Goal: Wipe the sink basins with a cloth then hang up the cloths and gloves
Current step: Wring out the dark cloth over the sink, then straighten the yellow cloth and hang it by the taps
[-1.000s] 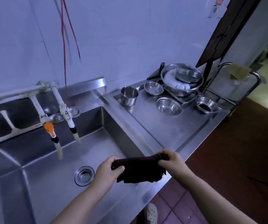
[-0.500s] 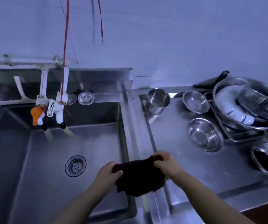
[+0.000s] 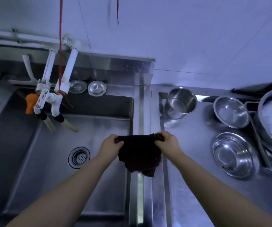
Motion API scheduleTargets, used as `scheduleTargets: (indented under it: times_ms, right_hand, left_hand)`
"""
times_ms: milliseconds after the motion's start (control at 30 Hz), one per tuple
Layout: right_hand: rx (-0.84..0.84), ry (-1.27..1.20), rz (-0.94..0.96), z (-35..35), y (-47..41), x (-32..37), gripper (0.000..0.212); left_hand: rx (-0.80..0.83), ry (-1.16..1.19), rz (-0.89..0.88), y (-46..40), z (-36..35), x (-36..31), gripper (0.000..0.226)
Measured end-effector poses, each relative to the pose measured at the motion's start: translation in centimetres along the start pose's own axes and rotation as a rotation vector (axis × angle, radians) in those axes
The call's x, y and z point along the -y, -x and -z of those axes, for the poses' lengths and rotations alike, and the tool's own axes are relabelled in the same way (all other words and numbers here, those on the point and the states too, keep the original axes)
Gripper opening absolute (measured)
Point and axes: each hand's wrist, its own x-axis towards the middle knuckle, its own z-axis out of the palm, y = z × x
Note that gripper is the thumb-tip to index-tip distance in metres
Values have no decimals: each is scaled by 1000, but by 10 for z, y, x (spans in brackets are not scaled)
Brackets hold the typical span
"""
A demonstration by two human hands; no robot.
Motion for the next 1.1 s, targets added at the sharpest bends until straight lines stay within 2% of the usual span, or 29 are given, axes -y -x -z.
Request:
scheduleTargets:
  times_ms: [100, 200, 300, 400, 533, 633, 833, 1100]
  right_hand:
    - [-19, 102, 34, -2, -3, -6, 34]
    - [-117, 310, 157, -4, 3, -16, 40]
    - [-107, 468, 322, -10, 15, -25, 33]
    - [-2, 562, 341, -16, 22, -27, 35]
    - [-98, 566, 379, -18, 28, -15, 31]
    - [-81, 657, 469, -26, 38, 2, 30]
    - [128, 829, 567, -67, 71, 54, 27]
    - [197, 1080, 711, -169, 143, 141, 26]
  left_hand:
    - [-4, 39, 26, -4, -3, 2, 20]
    - [-56, -110, -67, 3, -8, 9, 38]
    - [11, -245, -199, 19, -17, 13, 34]
    - [139, -254, -220, 32, -25, 16, 40]
    - [128, -251, -218, 43, -11, 14, 41]
    - [92, -291, -236, 57, 15, 16, 38]
    - [16, -403, -244, 93, 98, 29, 31]
    - [-146, -636, -204, 161, 241, 85, 30]
